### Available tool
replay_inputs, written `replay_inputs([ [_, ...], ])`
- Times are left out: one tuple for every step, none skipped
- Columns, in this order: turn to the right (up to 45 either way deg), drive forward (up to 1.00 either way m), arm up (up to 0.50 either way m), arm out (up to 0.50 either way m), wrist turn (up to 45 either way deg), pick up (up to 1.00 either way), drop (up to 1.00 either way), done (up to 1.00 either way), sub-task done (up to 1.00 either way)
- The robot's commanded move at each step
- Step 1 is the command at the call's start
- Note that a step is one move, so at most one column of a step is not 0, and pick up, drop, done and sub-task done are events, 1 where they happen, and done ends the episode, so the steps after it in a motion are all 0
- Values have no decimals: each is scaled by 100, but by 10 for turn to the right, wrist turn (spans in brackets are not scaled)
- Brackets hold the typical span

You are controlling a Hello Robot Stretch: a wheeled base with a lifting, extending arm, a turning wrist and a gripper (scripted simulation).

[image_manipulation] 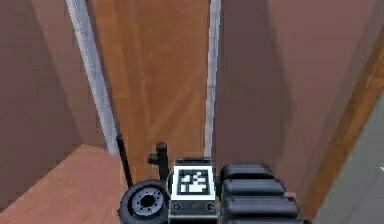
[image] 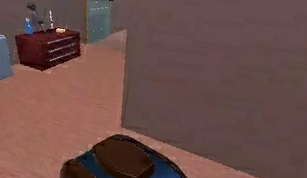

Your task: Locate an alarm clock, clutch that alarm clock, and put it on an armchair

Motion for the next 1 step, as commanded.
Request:
replay_inputs([
  [300, 0, 0, 0, 0, 0, 0, 0, 0],
])
